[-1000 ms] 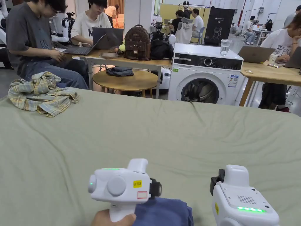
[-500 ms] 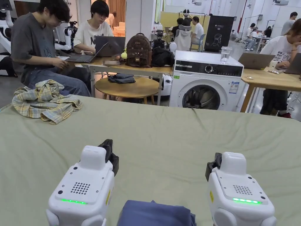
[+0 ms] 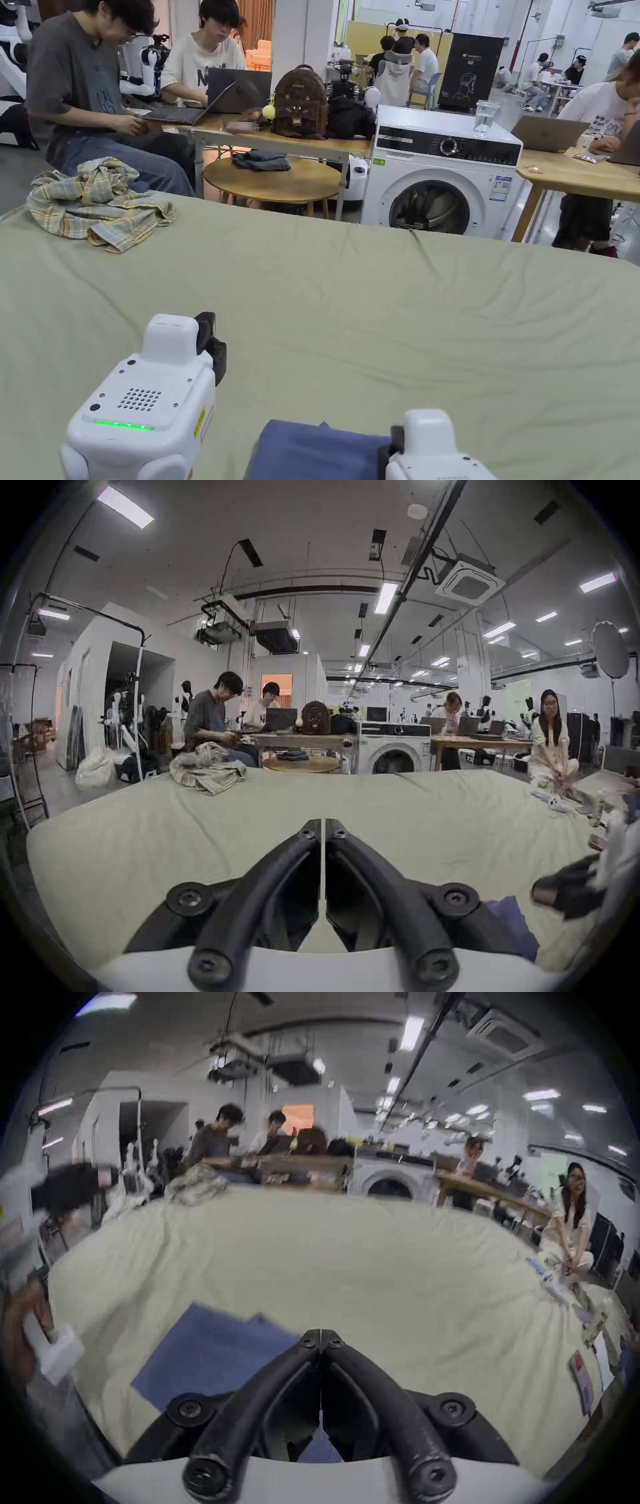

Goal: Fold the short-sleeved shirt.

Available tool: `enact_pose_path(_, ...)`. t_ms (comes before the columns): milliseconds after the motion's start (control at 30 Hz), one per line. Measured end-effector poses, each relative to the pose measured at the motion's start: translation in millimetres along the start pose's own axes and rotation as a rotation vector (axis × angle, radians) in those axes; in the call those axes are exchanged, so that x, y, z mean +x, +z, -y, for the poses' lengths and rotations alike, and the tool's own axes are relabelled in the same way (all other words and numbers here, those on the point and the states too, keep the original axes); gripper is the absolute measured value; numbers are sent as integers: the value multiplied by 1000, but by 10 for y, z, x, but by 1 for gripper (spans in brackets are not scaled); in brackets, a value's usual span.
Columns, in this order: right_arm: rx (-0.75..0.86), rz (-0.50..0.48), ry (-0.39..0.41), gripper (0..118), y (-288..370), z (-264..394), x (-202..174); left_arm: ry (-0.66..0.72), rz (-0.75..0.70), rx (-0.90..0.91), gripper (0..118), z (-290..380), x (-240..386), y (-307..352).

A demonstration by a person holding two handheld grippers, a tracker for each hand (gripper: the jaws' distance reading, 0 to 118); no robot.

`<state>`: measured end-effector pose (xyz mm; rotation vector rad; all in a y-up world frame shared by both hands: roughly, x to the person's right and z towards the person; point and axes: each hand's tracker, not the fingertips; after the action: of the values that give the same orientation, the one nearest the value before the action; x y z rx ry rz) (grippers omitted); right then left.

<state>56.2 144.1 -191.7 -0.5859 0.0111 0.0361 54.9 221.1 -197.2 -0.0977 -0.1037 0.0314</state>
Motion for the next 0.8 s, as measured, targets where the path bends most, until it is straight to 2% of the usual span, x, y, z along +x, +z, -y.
enact_pose_path(67, -80, -14, 11, 0, -197, 119, -74, -21, 1, -11, 0, 87, -28, 38)
enact_pose_path(133, -154, 33, 5, 0, -378, 225, -102, -41, -16, -36, 0, 150, -57, 25)
enact_pose_path(167, -161, 25, -20, 0, -449, 273, -84, -39, -10, -42, 0, 155, -97, 64)
enact_pose_path(267, -136, 44, -26, 0, -447, 225, -72, -34, 6, -138, 0, 143, -198, 119)
enact_pose_path(400, -157, 33, -55, 0, -448, 190, -18, 46, 150, -327, 0, -101, -468, 354)
enact_pose_path(500, -157, 32, -44, 0, -438, 193, -25, 139, 295, -561, 0, -395, -733, 389)
enact_pose_path(533, -159, 32, -42, 0, -439, 190, -25, 170, 349, -587, 0, -476, -842, 410)
enact_pose_path(600, -163, 28, -43, 0, -433, 175, -14, 204, 419, -735, 10, -553, -961, 292)
enact_pose_path(667, -169, 21, -51, 0, -434, 160, 11, 267, 485, -804, 44, -662, -1142, 206)
enact_pose_path(733, -172, 14, -55, 0, -430, 161, 23, 325, 529, -850, 66, -777, -1275, 122)
enact_pose_path(800, -174, 11, -51, 0, -428, 160, 24, 402, 597, -900, 70, -929, -1482, -9)
